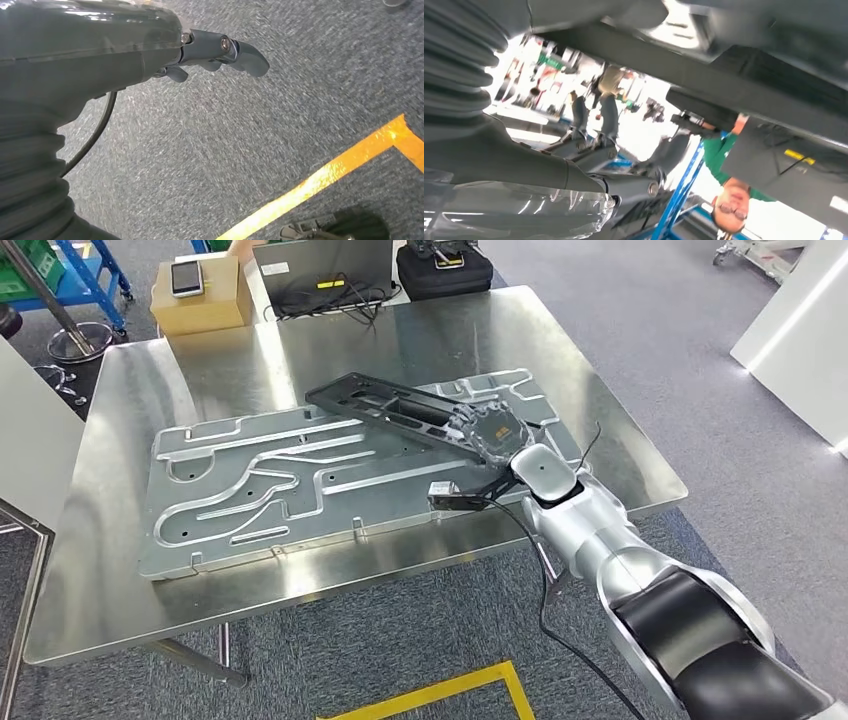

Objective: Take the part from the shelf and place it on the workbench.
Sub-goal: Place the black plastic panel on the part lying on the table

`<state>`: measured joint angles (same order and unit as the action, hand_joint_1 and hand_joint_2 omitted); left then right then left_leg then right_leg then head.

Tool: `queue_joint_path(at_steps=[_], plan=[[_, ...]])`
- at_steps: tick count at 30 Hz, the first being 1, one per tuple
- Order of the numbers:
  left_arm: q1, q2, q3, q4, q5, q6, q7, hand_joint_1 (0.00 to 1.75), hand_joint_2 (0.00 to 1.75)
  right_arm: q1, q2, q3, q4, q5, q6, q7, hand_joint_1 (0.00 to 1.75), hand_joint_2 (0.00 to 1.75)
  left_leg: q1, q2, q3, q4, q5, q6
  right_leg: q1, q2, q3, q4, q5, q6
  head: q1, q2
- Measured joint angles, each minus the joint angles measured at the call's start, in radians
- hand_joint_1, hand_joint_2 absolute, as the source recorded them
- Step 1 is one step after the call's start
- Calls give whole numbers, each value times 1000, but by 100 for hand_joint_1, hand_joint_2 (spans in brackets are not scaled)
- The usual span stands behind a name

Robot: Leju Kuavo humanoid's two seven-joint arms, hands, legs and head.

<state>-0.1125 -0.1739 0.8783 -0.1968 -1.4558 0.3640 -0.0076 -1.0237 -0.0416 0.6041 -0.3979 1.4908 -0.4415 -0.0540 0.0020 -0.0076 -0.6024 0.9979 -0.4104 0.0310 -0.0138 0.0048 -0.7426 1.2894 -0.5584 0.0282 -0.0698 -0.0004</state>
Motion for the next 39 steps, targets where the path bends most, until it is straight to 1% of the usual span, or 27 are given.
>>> queue_joint_path(at_steps=[1, 2, 4, 5, 7, 10, 12, 14, 15, 16, 17, 18, 19, 21, 22, 25, 26, 27, 29, 30, 31, 32, 33, 35, 36, 37, 39], plan=[[0, 0, 0, 0, 8, -3, 0, 0, 0, 7, 0, -7, 1, -20, -2, -15, 0, 0, 0, -1, 1, 1, -1, 0, -1, 0, -13, 15, 8, 2, 0, 0], [0, -1, 1, 0, 15, -9, 4, 0, 0, 12, 0, -17, 1, -46, -6, -34, 0, 0, 0, -1, 1, 3, -3, -2, -3, 0, -6, -12, 35, 2, 0, 0], [-2, -2, 2, 0, 27, -18, 19, 0, 0, 15, 0, -47, -4, -102, -16, -69, 0, 0, 0, -2, 2, 12, -10, -9, -5, -1, 51, -142, 107, 0, 0, 0], [-4, -3, 2, 0, 29, -18, 28, 0, 0, 15, 1, -63, -8, -122, -21, -80, 0, 0, -1, -3, 1, 18, -14, -13, -3, -1, 78, -200, 130, -4, 0, 0], [-6, -5, 3, 0, 30, -14, 37, 0, 0, 15, 3, -88, -13, -139, -27, -92, 0, 0, -4, -3, -2, 25, -20, -23, 1, 0, 100, -248, 141, -14, 0, 0], [-7, -6, 4, 0, 31, -18, 39, 0, 0, 18, 4, -109, -19, -152, -32, -100, 0, 0, -4, -3, -4, 32, -28, -37, -1, -1, 100, -253, 147, -31, 0, 0], [-8, -7, 7, 0, 32, -30, 38, 0, 0, 19, 4, -120, -27, -164, -40, -110, 0, 0, -2, -1, -27, 95, -78, -49, -5, -3, 99, -259, 153, -42, 0, 0], [-8, -8, 8, 0, 32, -41, 39, 0, 0, 25, 4, -130, -33, -168, -47, -117, 0, 0, 3, 0, -74, 225, -151, -58, -4, -4, 95, -259, 157, -47, 0, 0], [-7, -8, 9, 0, 32, -48, 41, 0, 0, 32, 4, -133, -33, -167, -49, -115, 0, 0, 5, 0, -93, 282, -176, -61, -4, -5, 93, -259, 159, -47, 0, 0], [-6, -9, 10, 0, 32, -54, 43, 0, 0, 39, 3, -136, -33, -165, -50, -113, 0, 0, 7, 0, -97, 306, -182, -62, -4, -6, 91, -259, 161, -47, 0, 0], [-4, -9, 10, 0, 32, -60, 45, 0, 0, 46, 2, -137, -35, -163, -50, -110, 0, 0, 8, 0, -83, 293, -171, -62, -4, -7, 89, -258, 164, -46, 0, 0], [-3, -9, 11, 0, 32, -65, 47, 0, 0, 51, 1, -138, -37, -162, -51, -108, 0, 0, 8, 1, -50, 240, -145, -61, -4, -7, 87, -258, 166, -44, 0, 0], [-3, -9, 11, 0, 32, -68, 48, 0, 0, 54, -1, -140, -40, -160, -52, -107, 0, 0, 9, 1, -5, 163, -117, -58, -4, -7, 85, -258, 170, -40, 0, 0], [-4, -9, 11, 0, 32, -72, 50, 0, 0, 55, -5, -144, -49, -150, -54, -105, 0, 0, 5, 0, 58, 46, -82, -49, -2, -7, 82, -258, 178, -30, 0, 0], [-5, -9, 11, 0, 32, -74, 51, 0, 0, 55, -7, -146, -53, -140, -55, -102, 0, 0, 2, 0, 68, 22, -77, -43, -1, -6, 81, -259, 183, -23, 0, 0], [-4, -10, 12, 0, 33, -78, 52, 0, 0, 49, -13, -147, -63, -99, -51, -78, 0, 0, 0, 1, 58, 15, -57, -22, -3, -5, 76, -262, 194, -2, 0, 0], [-4, -10, 14, 0, 34, -79, 51, 0, 0, 44, -17, -147, -68, -87, -48, -68, 0, 0, 2, 3, 52, 12, -46, -13, -4, -5, 68, -249, 177, 2, 0, 0], [-5, -11, 15, 0, 35, -80, 49, 0, 0, 36, -23, -147, -73, -79, -44, -61, 0, 0, 3, 5, 44, 8, -34, -6, -5, -4, 54, -216, 143, 5, 0, 0], [-6, -12, 17, 0, 39, -83, 45, 0, 0, 20, -37, -148, -90, -72, -36, -56, 0, 0, 1, 6, 20, 8, -14, 3, -6, -4, 14, -94, 48, 8, 0, 0], [-6, -13, 18, 0, 41, -85, 44, 0, 0, 16, -47, -150, -101, -73, -35, -56, 0, 0, 0, 5, 7, 10, -5, 4, -6, -5, -1, -31, 13, 10, 0, 0], [-4, -13, 19, 0, 42, -86, 43, 0, 0, 14, -59, -153, -114, -75, -36, -56, 0, 0, -2, 5, -6, 12, 2, 5, -6, -4, -3, 9, -3, 11, 0, 0], [-1, -13, 19, 0, 44, -87, 43, 0, 0, 14, -71, -157, -127, -79, -40, -57, 0, 0, -3, 4, -18, 15, 9, 5, -6, -4, 13, 10, 0, 11, 0, 0], [1, -13, 19, 0, 45, -87, 43, 0, 0, 15, -83, -163, -141, -87, -45, -59, 0, 0, -5, 3, -30, 19, 16, 4, -6, -4, 49, -29, 18, 9, 0, 0], [4, -15, 20, 0, 46, -87, 43, 0, 0, 22, -106, -178, -178, -110, -61, -71, 0, 0, -7, 1, -49, 25, 28, -1, -1, -4, 146, -167, 50, -3, 0, 0], [5, -16, 20, 0, 47, -88, 43, 0, 0, 30, -117, -188, -200, -123, -70, -79, 0, 0, -7, 1, -54, 26, 34, -5, 3, -4, 177, -219, 61, -9, 0, 0], [6, -18, 20, 0, 48, -88, 43, 0, 0, 42, -127, -199, -224, -138, -79, -87, 0, 0, -6, 1, -57, 26, 41, -10, 7, -4, 194, -250, 65, -15, 0, 0], [8, -19, 20, 0, 49, -89, 43, 0, 0, 78, -144, -220, -272, -163, -93, -101, 0, 0, -4, 0, -58, 20, 54, -22, 14, -4, 191, -262, 78, -25, 0, 0]])
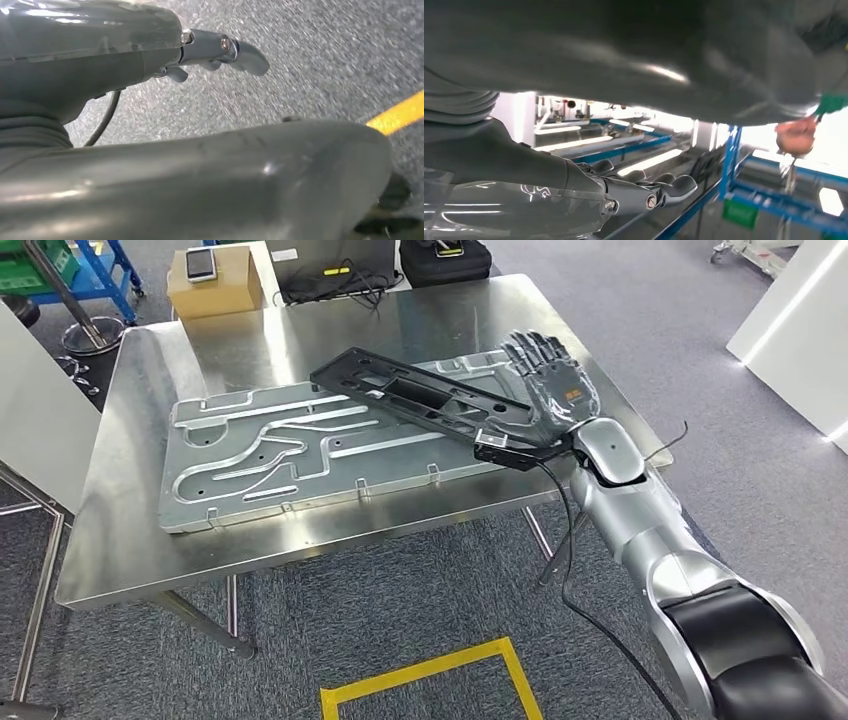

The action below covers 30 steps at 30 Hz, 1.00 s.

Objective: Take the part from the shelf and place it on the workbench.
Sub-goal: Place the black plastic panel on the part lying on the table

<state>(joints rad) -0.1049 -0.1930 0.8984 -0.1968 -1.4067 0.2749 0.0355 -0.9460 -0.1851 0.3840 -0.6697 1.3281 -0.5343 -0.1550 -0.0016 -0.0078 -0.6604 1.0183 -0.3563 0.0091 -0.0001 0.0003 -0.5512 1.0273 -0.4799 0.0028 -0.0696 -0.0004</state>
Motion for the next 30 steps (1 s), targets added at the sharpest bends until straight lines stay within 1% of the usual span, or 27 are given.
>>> queue_joint_path(at_steps=[1, 2, 3, 4, 6, 7, 8, 9, 10, 11, 12, 13, 14, 16, 17, 18, 19, 21, 22, 23, 24, 25, 26, 27, 28, 29, 30], plan=[[1, 0, 0, 0, 0, 0, 0, 0, 0, 19, -5, -9, -22, -10, -7, -5, 0, 0, 1, -1, -3, 0, 2, -6, -2, -2, -3, -7, 9, -6, 0, 0], [2, 0, 0, 0, 0, 0, 0, 0, 0, 38, -8, -16, -42, -15, -12, -9, 0, 0, 1, -1, -9, 6, -11, -11, -5, -4, -10, -13, 21, -15, 0, 0], [3, 0, 0, 0, 0, 0, 1, 0, 0, 55, -10, -21, -60, -19, -16, -12, 0, 0, 1, -1, -19, 29, -41, -17, -10, -6, -20, -19, 35, -21, -1, 0], [4, 0, 0, 0, 0, 0, 3, 0, 0, 70, -11, -26, -75, -22, -19, -13, 0, 0, 4, 0, -33, 73, -89, -22, -13, -7, -33, -23, 49, -26, -1, 0], [4, 0, 0, 0, -2, 0, 6, 0, 0, 105, -14, -38, -106, -28, -27, -12, 0, 0, 10, 1, -62, 197, -184, -33, -14, -9, -62, -23, 73, -29, -2, 0], [4, 0, 0, 0, -4, 0, 8, 0, 0, 126, -14, -44, -121, -30, -34, -10, 0, 0, 12, 1, -66, 251, -205, -38, -14, -13, -77, -23, 85, -28, -2, 0], [3, 0, 0, 0, -4, 1, 8, 0, 0, 148, -15, -48, -137, -29, -44, -7, 0, 0, 14, 2, -56, 276, -202, -42, -14, -18, -92, -22, 96, -27, -2, 0], [3, 0, 0, 0, -3, 2, 9, 0, 0, 169, -15, -52, -152, -26, -56, -4, 0, 0, 15, 4, -29, 266, -182, -45, -15, -25, -107, -21, 107, -25, -2, 0], [2, 0, 0, 0, -2, 4, 9, 0, 0, 187, -15, -56, -166, -20, -68, 1, 0, 0, 16, 10, 14, 224, -157, -46, -15, -31, -120, -19, 117, -23, -2, 0], [-1, 0, 0, 0, 0, 5, 9, 0, 0, 203, -15, -60, -181, -13, -78, 7, 0, 0, 16, 27, 69, 156, -145, -47, -15, -37, -131, -16, 127, -18, -2, 0], [-4, 1, 0, 0, 0, 6, 9, 0, 0, 217, -15, -64, -197, -6, -88, 12, 0, 0, 12, 45, 123, 83, -147, -42, -15, -43, -139, -13, 135, -13, -2, 0], [-8, 1, 0, 0, -1, 7, 8, 0, 0, 231, -15, -68, -212, 1, -96, 16, 0, 0, 9, 58, 158, 28, -154, -33, -14, -52, -141, -12, 142, -7, -1, 0], [-10, 1, 0, 0, -2, 7, 8, 0, 0, 243, -15, -72, -225, 8, -101, 20, 0, 0, 5, 65, 178, -7, -164, -23, -14, -61, -141, -12, 150, 0, -1, 0], [-11, 2, 0, 0, -3, 8, 8, 0, 0, 267, -14, -76, -243, 17, -107, 25, 0, 0, 1, 49, 169, -21, -150, 0, -17, -79, -137, -21, 166, 15, 0, 0], [-11, 1, 0, 0, -2, 8, 8, 0, 0, 278, -13, -76, -250, 18, -107, 26, 0, 0, 2, 42, 162, -26, -137, 9, -19, -75, -140, -19, 158, 21, 0, 0], [-11, 1, 1, 0, -1, 8, 10, 0, 0, 293, -13, -78, -257, 18, -108, 26, 0, 0, 2, 33, 150, -31, -119, 17, -21, -63, -147, -4, 129, 26, 0, 0], [-10, 1, 1, 0, 1, 8, 12, 0, 0, 309, -13, -81, -264, 16, -110, 25, 0, 0, 4, 25, 136, -35, -101, 22, -22, -45, -158, 33, 79, 29, 0, 0], [-9, 1, 1, 0, 2, 8, 14, 0, 0, 349, -12, -87, -275, 5, -114, 20, 0, 0, 1, 3, 100, -35, -70, 28, -21, -15, -183, 157, -35, 30, 0, 0], [-6, 0, 2, 0, 2, 9, 15, 0, 0, 373, -9, -89, -276, -5, -116, 15, 0, 0, -1, -8, 81, -33, -55, 29, -19, -10, -190, 220, -64, 29, 0, 0], [-2, 0, 2, 0, 2, 9, 15, 0, 0, 397, -4, -90, -275, -15, -118, 10, 0, 0, -4, -20, 62, -32, -42, 29, -17, -8, -186, 261, -67, 25, 0, 0], [1, 0, 3, 0, 2, 9, 15, 0, 0, 420, 3, -92, -271, -25, -122, 5, 0, 0, -6, -32, 43, -30, -28, 28, -14, -6, -167, 270, -51, 20, 0, 0], [4, 0, 4, 0, 2, 10, 15, 0, 0, 440, 10, -93, -267, -32, -127, 0, 0, 0, -8, -43, 26, -29, -15, 27, -11, 1, -131, 242, -26, 11, 0, 0], [6, -1, 4, 0, 2, 10, 15, 0, 0, 453, 16, -96, -263, -37, -132, -3, 0, 0, -9, -54, 12, -27, -2, 27, -7, 19, -79, 182, -11, -1, 0, 0], [7, -2, 4, 0, 2, 10, 15, 0, 0, 463, 21, -99, -260, -39, -136, -6, 0, 0, -12, -64, -1, -25, 10, 25, -4, 44, -20, 103, -15, -14, 0, 0], [7, -4, 4, 0, 2, 11, 15, 0, 0, 469, 24, -104, -257, -40, -141, -8, 0, 0, -13, -72, -9, -26, 21, 22, -1, 64, 25, 39, -25, -19, 0, 0], [7, -5, 5, 0, 2, 12, 15, 0, 0, 472, 27, -108, -255, -41, -144, -9, 0, 0, -12, -82, -14, -27, 32, 17, 2, 79, 55, -8, -37, -23, 0, 0], [7, -6, 5, 0, 2, 12, 15, 0, 0, 475, 30, -112, -252, -44, -145, -10, 0, 0, -11, -92, -17, -31, 43, 11, 4, 79, 66, -30, -42, -22, 0, 0]])
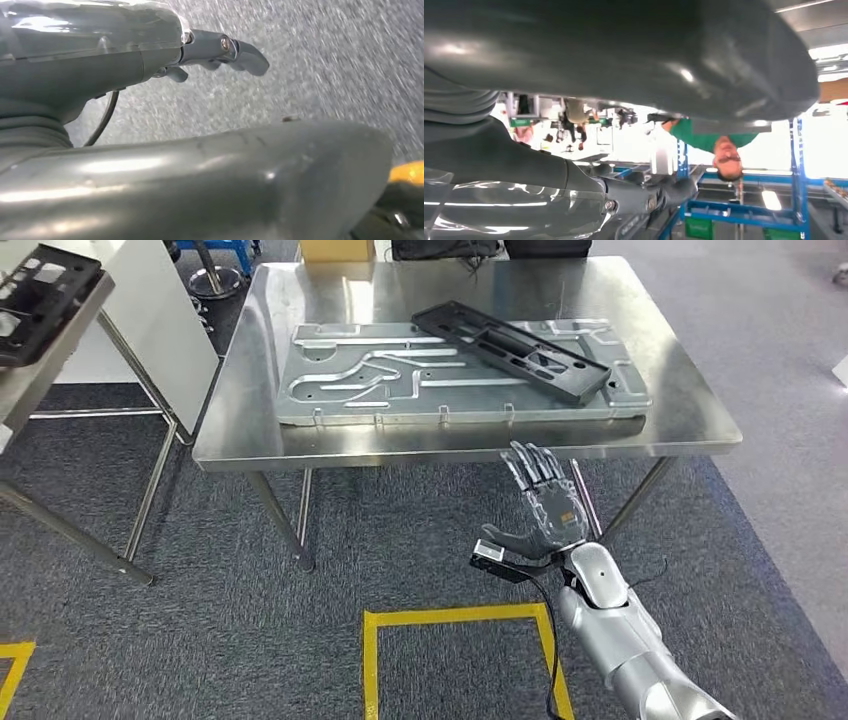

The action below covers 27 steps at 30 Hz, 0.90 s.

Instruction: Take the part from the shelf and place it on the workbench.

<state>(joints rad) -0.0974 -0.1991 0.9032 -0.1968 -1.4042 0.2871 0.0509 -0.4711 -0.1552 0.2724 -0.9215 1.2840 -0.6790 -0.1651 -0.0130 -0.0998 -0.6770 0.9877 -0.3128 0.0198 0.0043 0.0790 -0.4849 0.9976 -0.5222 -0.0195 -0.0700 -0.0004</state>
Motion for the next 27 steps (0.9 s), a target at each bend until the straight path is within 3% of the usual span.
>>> queue_joint_path(at_steps=[2, 3, 4, 6, 7, 8, 9, 10, 11, 12, 14, 15, 17, 18, 19, 21, 22, 23, 25, 26, 27], plan=[[3, 0, 1, 0, 0, 0, 1, 0, 0, 4, 11, -5, 10, -18, 8, -8, 0, 0, 0, -11, -8, -5, 10, -13, -5, -24, -9, -11, 21, -3, 0, 0], [5, 1, 1, 0, 0, 1, 1, 0, 0, 9, 18, -10, 18, -34, 14, -16, 0, 0, -1, 2, -17, 8, -10, -18, -9, -38, -17, -17, 36, -8, -1, 0], [6, 1, 2, 0, 0, 2, 1, 0, 0, 17, 27, -18, 27, -52, 18, -26, 0, 0, 0, 23, -30, 40, -51, -25, -14, -53, -28, -24, 50, -12, -1, 0], [6, 2, 2, 0, -1, 4, 1, 0, 0, 45, 42, -40, 58, -87, 13, -50, 0, 0, 10, 70, -61, 162, -164, -40, -14, -84, -54, -25, 75, -13, -2, 0], [6, 2, 2, 0, -1, 4, 1, 0, 0, 63, 50, -53, 79, -102, 7, -63, 0, 0, 17, 81, -72, 231, -199, -50, -15, -102, -68, -24, 85, -10, -2, 0], [6, 2, 2, 0, -1, 5, 1, 0, 0, 80, 57, -67, 102, -116, 1, -77, 0, 0, 24, 87, -74, 285, -206, -58, -16, -119, -83, -22, 95, -6, -2, 0], [6, 2, 2, 0, -2, 5, 0, 0, 0, 94, 65, -82, 131, -133, -2, -92, 0, 0, 31, 91, -62, 311, -189, -66, -18, -132, -98, -19, 104, -1, -2, 0], [7, 2, 2, 0, -2, 6, 0, 0, 0, 104, 73, -97, 158, -152, -2, -105, 0, 0, 38, 93, -34, 302, -162, -73, -20, -143, -114, -13, 112, 5, -2, 0], [7, 2, 2, 0, -5, 6, 1, 0, 0, 110, 83, -113, 186, -176, 4, -118, 0, 0, 44, 96, 13, 258, -142, -78, -23, -149, -130, -5, 120, 12, -2, 0], [7, 3, 2, 0, -7, 6, 1, 0, 0, 113, 92, -130, 215, -209, 20, -131, 0, 0, 47, 97, 79, 186, -144, -80, -24, -154, -144, 4, 126, 19, -2, 0], [5, 3, 2, 0, -15, 6, 1, 0, 0, 116, 110, -170, 267, -296, 86, -151, 0, 0, 45, 97, 180, 53, -186, -71, -24, -161, -163, 21, 139, 34, -2, 0], [5, 3, 2, 0, -19, 6, 1, 0, 0, 120, 119, -196, 296, -347, 134, -156, 0, 0, 41, 97, 202, 18, -203, -62, -24, -163, -166, 23, 147, 42, -2, 0], [8, 4, 2, 0, -24, 6, 1, 0, 0, 140, 134, -252, 359, -426, 209, -160, 0, 0, 38, 98, 190, 8, -196, -38, -29, -160, -170, 20, 159, 58, -2, 0], [9, 4, 2, 0, -25, 6, 2, 0, 0, 154, 140, -278, 390, -450, 232, -161, 0, 0, 38, 99, 180, 7, -184, -27, -33, -148, -177, 29, 141, 64, -2, 0], [9, 5, 2, 0, -26, 6, 3, 0, 0, 168, 143, -298, 414, -462, 242, -163, 0, 0, 38, 99, 167, 5, -170, -18, -35, -131, -190, 55, 104, 68, -1, 0], [8, 5, 2, 0, -26, 6, 4, 0, 0, 186, 148, -327, 457, -476, 266, -152, 0, 0, 35, 100, 136, 5, -144, -6, -36, -99, -223, 161, -5, 71, -1, 0], [8, 5, 2, 0, -26, 6, 4, 0, 0, 191, 151, -340, 478, -483, 288, -132, 0, 0, 32, 100, 117, 6, -131, -4, -34, -91, -236, 228, -44, 71, -1, 0], [8, 5, 2, 0, -26, 6, 5, 0, 0, 196, 153, -353, 501, -493, 313, -108, 0, 0, 29, 99, 100, 7, -118, -2, -33, -87, -239, 280, -59, 70, -1, 0], [10, 5, 2, 0, -24, 8, 6, 0, 0, 210, 157, -384, 542, -521, 365, -43, 0, 0, 25, 96, 66, 11, -95, -3, -31, -85, -200, 296, -25, 65, -1, 0], [10, 5, 2, 0, -24, 9, 7, 0, 0, 218, 160, -402, 560, -537, 386, -11, 0, 0, 25, 93, 53, 14, -85, -6, -30, -84, -153, 248, 2, 60, -1, 0], [10, 4, 2, 0, -24, 10, 8, 0, 0, 227, 162, -422, 576, -552, 403, 19, 0, 0, 24, 91, 41, 17, -76, -9, -28, -82, -93, 174, 9, 54, -1, 0]])
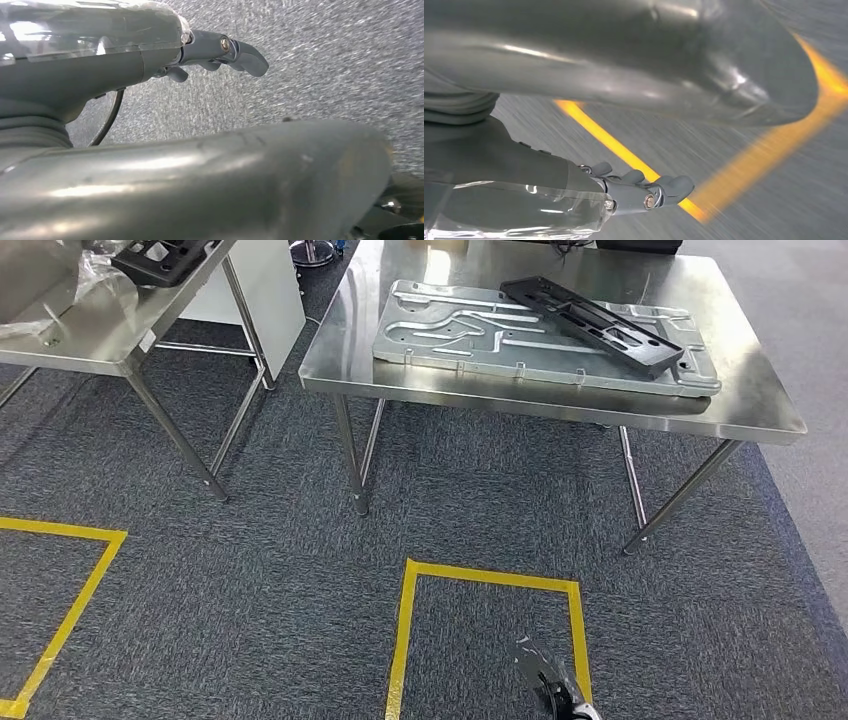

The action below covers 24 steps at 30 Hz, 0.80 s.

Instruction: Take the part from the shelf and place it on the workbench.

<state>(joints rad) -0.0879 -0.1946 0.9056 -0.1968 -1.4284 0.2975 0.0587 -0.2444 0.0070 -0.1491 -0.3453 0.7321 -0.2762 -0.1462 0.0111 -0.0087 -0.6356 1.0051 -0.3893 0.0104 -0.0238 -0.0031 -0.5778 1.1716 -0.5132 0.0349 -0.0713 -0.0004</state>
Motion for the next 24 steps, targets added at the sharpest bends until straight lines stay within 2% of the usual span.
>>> queue_joint_path(at_steps=[1, 2, 3, 5, 6, 7, 8, 10, 11, 12, 13, 14, 15, 16, 17, 18, 19, 20, 21, 22, 23, 24], plan=[[-1, 0, 0, 0, -1, 1, 0, 0, 0, 7, 2, -19, 13, -12, 12, 22, 0, 0, -1, -2, -8, 3, 8, -5, 3, 2, 55, -77, -7, -6, 0, 0], [-2, -1, 0, 0, -1, 1, 0, 0, 0, 14, 5, -37, 25, -19, 18, 35, 0, 0, -2, -2, -12, 5, 15, -11, 6, 5, 94, -136, -20, -11, 0, 0], [-2, -1, 0, 0, -2, 2, 1, 0, 0, 21, 6, -51, 34, -22, 21, 39, 0, 0, -2, -2, -14, 4, 24, -18, 11, 7, 113, -171, -33, -17, -1, 0], [-2, -2, 0, 0, -2, 2, 1, 0, 0, 31, 10, -72, 53, -30, 31, 57, 0, 0, 0, -1, -16, -2, 40, -32, 14, 4, 106, -183, -20, -30, -1, 0], [-1, -2, 0, 0, -3, 2, 2, 0, 0, 34, 12, -81, 62, -38, 41, 78, 0, 0, 1, 0, -22, 2, 31, -38, 13, 2, 96, -184, -8, -38, -1, 0], [-1, -1, 0, 0, -4, 2, 3, 0, 0, 40, 14, -93, 70, -51, 53, 109, 0, 0, 2, 1, -32, 23, 1, -43, 11, -1, 83, -187, 6, -46, -1, 0], [-1, -1, 0, 0, -6, 2, 4, 0, 0, 47, 17, -109, 80, -68, 67, 150, 0, 0, 4, 2, -46, 64, -49, -47, 9, -4, 70, -188, 20, -52, -1, 0], [-1, -1, 0, 0, -11, 1, 5, 0, 0, 77, 21, -147, 97, -104, 89, 227, 0, 0, 4, 3, -72, 193, -157, -55, 13, -12, 39, -187, 44, -57, -1, 0], [0, -1, 0, 0, -13, 1, 5, 0, 0, 97, 24, -167, 105, -118, 96, 253, 0, 0, 4, 3, -76, 252, -181, -58, 16, -18, 23, -184, 55, -58, -1, 0], [0, -1, 0, 0, -14, 1, 5, 0, 0, 116, 28, -184, 112, -127, 100, 269, 0, 0, 4, 3, -69, 289, -180, -59, 18, -22, 5, -181, 66, -58, -1, 0], [0, -1, 0, 0, -15, 1, 5, 0, 0, 132, 33, -200, 118, -136, 101, 280, 0, 0, 4, 3, -44, 289, -158, -57, 21, -25, -13, -177, 77, -58, -1, 0], [-1, -1, 0, 0, -16, 1, 5, 0, 0, 145, 38, -213, 122, -142, 102, 287, 0, 0, 2, 3, -2, 254, -132, -52, 23, -26, -32, -174, 88, -58, -1, 0], [-2, 1, 0, 0, -18, 1, 5, 0, 0, 152, 45, -225, 125, -147, 101, 291, 0, 0, -1, 3, 58, 188, -120, -43, 24, -26, -46, -170, 100, -57, -1, 0], [-4, 2, -1, 0, -20, 1, 6, 0, 0, 158, 51, -235, 127, -150, 98, 292, 0, 0, -6, 4, 127, 102, -124, -34, 25, -24, -57, -167, 110, -54, -1, 0], [-7, 3, -2, -1, -22, 1, 6, 0, 0, 161, 58, -242, 129, -152, 93, 289, 0, 0, -10, 5, 182, 28, -139, -24, 26, -23, -63, -165, 120, -50, -1, 0], [-10, 4, -2, -1, -24, 1, 6, 0, 0, 163, 63, -248, 130, -152, 89, 285, 0, 0, -16, 5, 218, -26, -154, -14, 24, -23, -65, -165, 130, -45, -1, 0], [-12, 5, -3, -1, -26, 1, 6, 0, 0, 165, 67, -253, 131, -152, 84, 278, 0, 0, -20, 6, 232, -53, -160, -6, 23, -23, -67, -167, 141, -39, -1, 0], [-12, 4, -3, -1, -28, 0, 7, 0, 0, 167, 70, -257, 133, -150, 81, 270, 0, 0, -19, 7, 228, -60, -152, 2, 21, -23, -68, -170, 150, -32, -1, 0], [-11, 4, -4, 0, -29, 0, 7, 0, 0, 168, 71, -261, 134, -147, 79, 261, 0, 0, -18, 9, 220, -63, -139, 10, 19, -20, -72, -168, 146, -27, -1, 0], [-11, 5, -4, 0, -30, 0, 8, 0, 0, 169, 73, -264, 135, -144, 78, 253, 0, 0, -15, 11, 209, -67, -125, 17, 18, -16, -79, -153, 119, -22, -1, 0], [-11, 5, -4, 0, -31, 0, 9, 0, 0, 171, 73, -267, 136, -141, 79, 246, 0, 0, -12, 13, 195, -70, -108, 23, 16, -11, -90, -117, 71, -17, -1, 0], [-12, 5, -4, 0, -33, -1, 10, 0, 0, 171, 74, -269, 137, -139, 81, 241, 0, 0, -12, 15, 178, -70, -94, 27, 13, -7, -103, -63, 11, -13, -1, 0]])
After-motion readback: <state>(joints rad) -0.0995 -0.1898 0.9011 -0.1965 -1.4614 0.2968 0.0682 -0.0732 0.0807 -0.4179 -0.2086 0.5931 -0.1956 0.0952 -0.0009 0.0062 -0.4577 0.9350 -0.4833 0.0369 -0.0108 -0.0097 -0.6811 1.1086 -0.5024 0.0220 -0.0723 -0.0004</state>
